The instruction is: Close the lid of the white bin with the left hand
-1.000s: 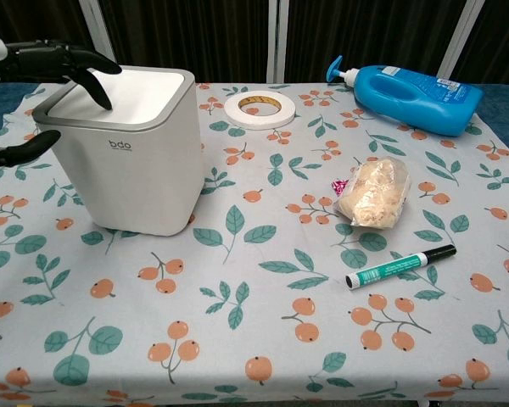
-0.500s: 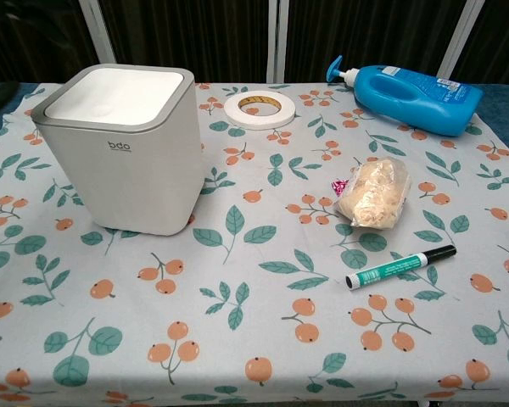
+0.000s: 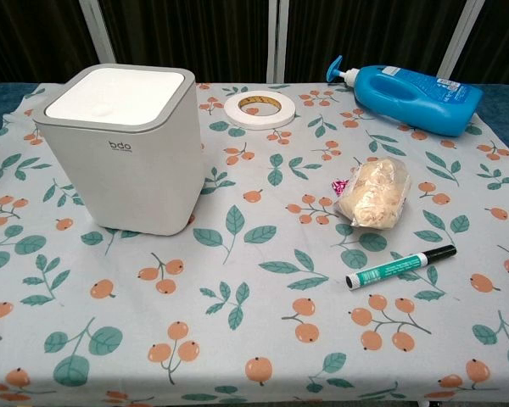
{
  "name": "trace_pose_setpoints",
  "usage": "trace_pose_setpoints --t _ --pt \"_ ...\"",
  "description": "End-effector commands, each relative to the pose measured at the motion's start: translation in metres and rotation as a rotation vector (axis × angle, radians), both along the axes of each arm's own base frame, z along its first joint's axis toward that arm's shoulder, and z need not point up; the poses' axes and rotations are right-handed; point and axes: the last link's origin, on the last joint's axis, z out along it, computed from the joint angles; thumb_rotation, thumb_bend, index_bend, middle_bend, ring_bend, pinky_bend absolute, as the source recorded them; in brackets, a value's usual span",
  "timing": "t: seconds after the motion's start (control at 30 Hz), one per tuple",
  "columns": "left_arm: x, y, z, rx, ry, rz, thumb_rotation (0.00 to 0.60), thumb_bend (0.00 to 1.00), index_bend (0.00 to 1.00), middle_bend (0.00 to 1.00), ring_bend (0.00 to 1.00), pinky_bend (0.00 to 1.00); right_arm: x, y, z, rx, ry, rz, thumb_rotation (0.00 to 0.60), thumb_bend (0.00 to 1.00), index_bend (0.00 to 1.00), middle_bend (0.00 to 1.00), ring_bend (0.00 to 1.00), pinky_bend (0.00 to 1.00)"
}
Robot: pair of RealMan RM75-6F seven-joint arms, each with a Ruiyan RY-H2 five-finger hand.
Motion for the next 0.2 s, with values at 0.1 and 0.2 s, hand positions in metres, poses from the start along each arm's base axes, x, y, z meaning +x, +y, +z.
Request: trace_pose_setpoints --t 0.1,0.2 --pt "-0.024 -0.018 -0.003 -0.011 -0.011 0.093 0.6 0.37 0.09 0.11 0.04 0.12 0.005 0.004 -0.002 0.002 0.01 0.008 0.6 0.18 0.0 0.0 0.0 0.0" --pt "-0.036 -0.024 -0.006 -0.026 0.011 0.143 0.6 0.34 0.09 0.12 0.04 0.12 0.007 0.006 -0.007 0.019 0.015 0.008 0.6 0.18 0.0 0.0 0.0 0.0"
